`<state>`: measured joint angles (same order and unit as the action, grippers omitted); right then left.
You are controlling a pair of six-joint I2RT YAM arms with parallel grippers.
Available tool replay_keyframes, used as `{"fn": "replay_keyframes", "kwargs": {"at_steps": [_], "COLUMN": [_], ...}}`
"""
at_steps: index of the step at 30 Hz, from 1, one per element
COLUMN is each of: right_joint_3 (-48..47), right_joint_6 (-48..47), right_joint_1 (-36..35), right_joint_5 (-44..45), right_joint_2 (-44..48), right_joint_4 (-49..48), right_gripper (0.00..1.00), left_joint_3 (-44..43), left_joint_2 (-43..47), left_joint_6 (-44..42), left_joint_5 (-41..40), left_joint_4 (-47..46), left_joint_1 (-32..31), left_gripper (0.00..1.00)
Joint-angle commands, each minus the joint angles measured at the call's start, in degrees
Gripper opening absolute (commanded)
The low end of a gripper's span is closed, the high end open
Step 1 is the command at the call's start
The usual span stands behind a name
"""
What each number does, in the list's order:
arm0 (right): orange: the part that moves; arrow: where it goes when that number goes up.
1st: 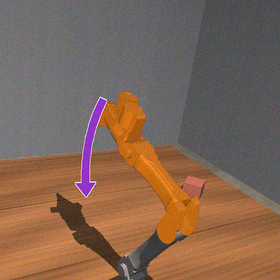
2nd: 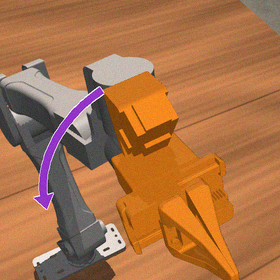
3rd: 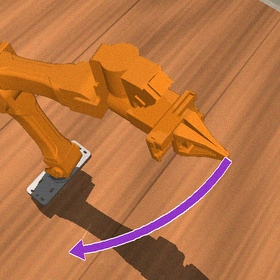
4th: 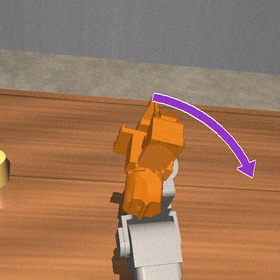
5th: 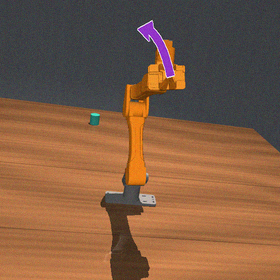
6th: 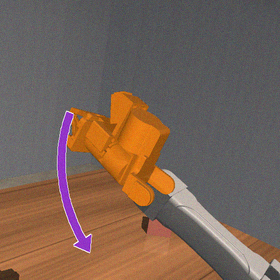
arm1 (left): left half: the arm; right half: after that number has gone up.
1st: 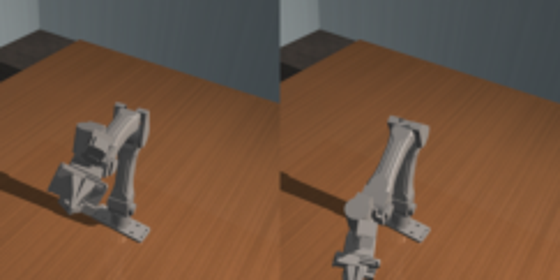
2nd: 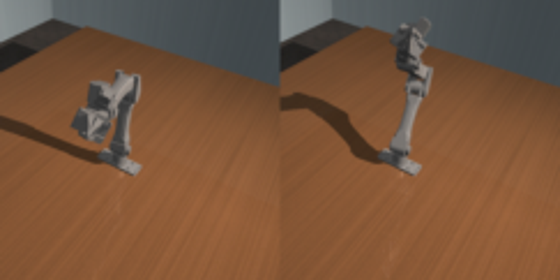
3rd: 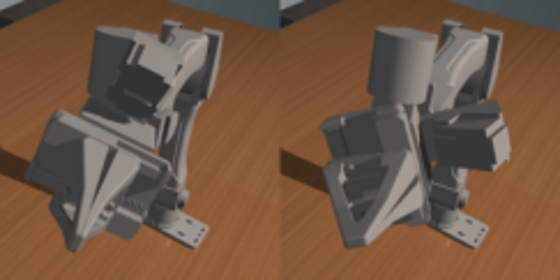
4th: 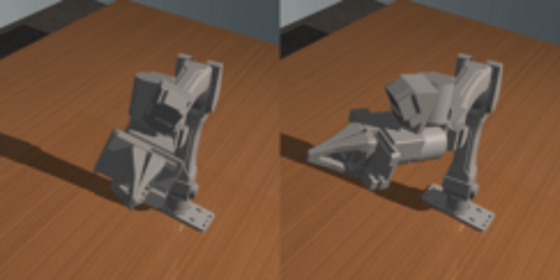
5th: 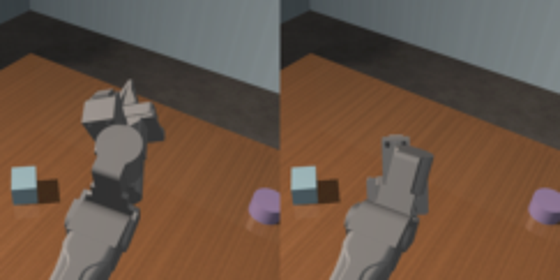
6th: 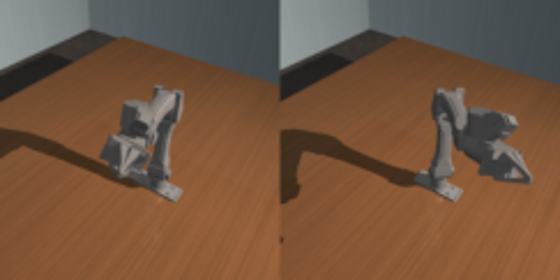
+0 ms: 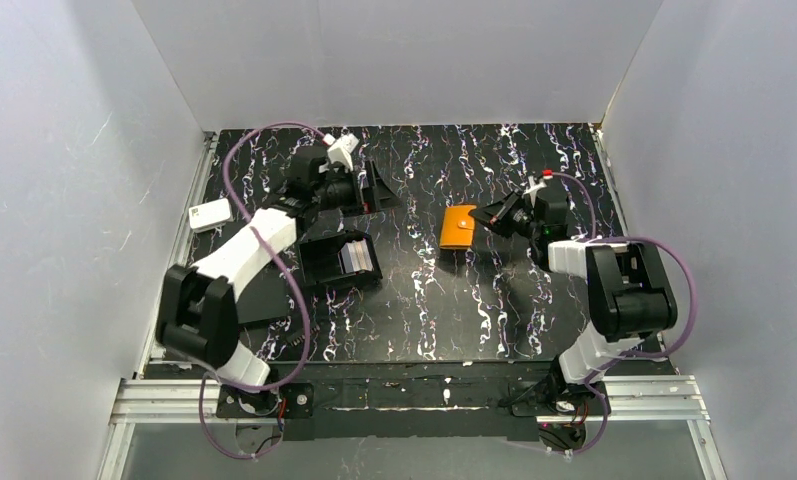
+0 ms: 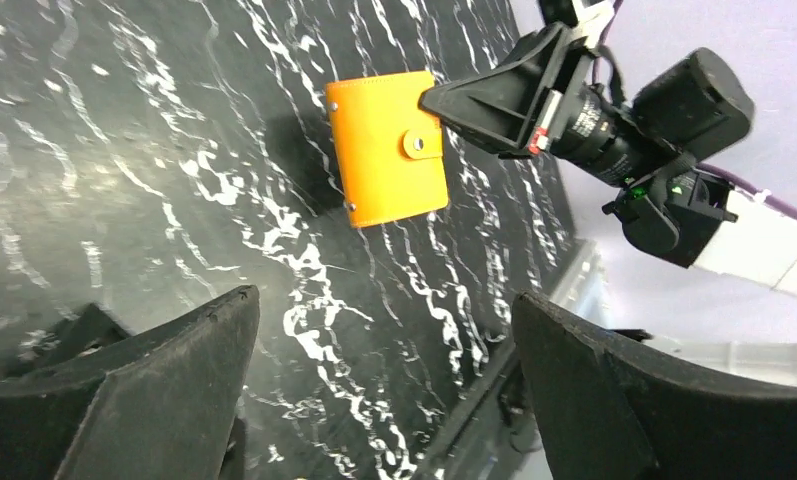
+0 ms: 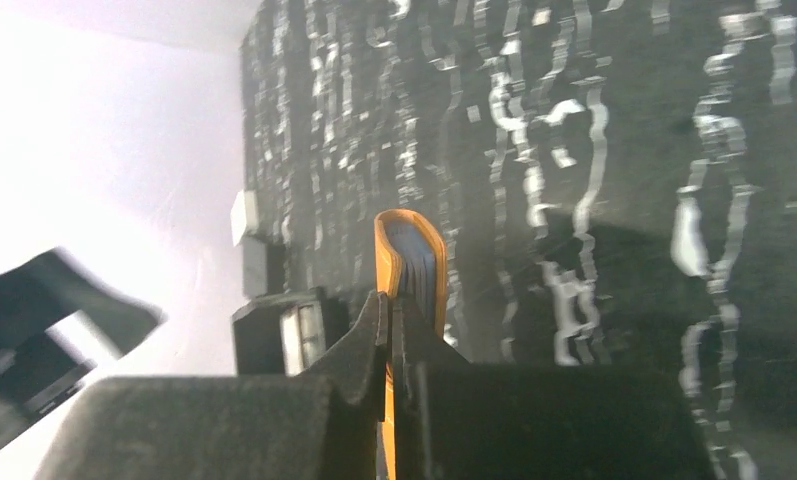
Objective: Put the credit cards into the card holder
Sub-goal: Pick up the card holder from the corner of the board, then open the card holder.
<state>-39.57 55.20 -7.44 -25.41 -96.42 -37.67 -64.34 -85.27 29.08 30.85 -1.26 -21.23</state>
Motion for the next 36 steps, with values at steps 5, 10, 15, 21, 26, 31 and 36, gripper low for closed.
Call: {"fn": "replay_keyframes", "kwargs": {"at_steps": [5,10,15,21,26,31,36], "right_joint_3": [-0.68,-2.57,-4.21,-4.99,-4.26,-4.24,-9.82], "right_joint_6": [7.38,14.31,20.11,22.08,23.60,19.18,-1.15], "right_joint_1": [-4.62,-6.43,-8.10,-9.40,-10.32,-11.25,-12.35], "right_joint_5": [-9.35,-10.41,-10.21,-8.36,-6.29,-3.43,8.25], "right_joint_2": [11.80,15.03,16.91,18.73,19.32,21.37,26.77], "right_joint_4": [-3.98,-8.21,-12.24,-13.53,-15.56,-9.43,25.75], "right_gripper": [0.01,0.01,0.01,0.01,0.01,0.01,0.35], "left_joint_3": [-5.36,-4.41,-1.71,-1.54,-1.46,-0.73,-0.34], "left_joint_2": [-11.29,-9.75,-8.56,-7.25,-6.88,-6.00,-3.43], "left_joint_6": [15.01,17.11,26.71,27.41,27.92,27.09,19.56], "left_joint_5": [20.15,24.14,29.14,30.26,30.58,29.26,21.58], "left_joint_4": [-2.69,-7.59,-22.66,-24.60,-25.61,-26.17,-17.60], "left_joint_1": [-1.94,-2.72,-3.06,-4.28,-5.37,-5.67,-5.53], "left_gripper": [0.90,0.91,0.90,0.79,0.62,0.20,0.00]}}
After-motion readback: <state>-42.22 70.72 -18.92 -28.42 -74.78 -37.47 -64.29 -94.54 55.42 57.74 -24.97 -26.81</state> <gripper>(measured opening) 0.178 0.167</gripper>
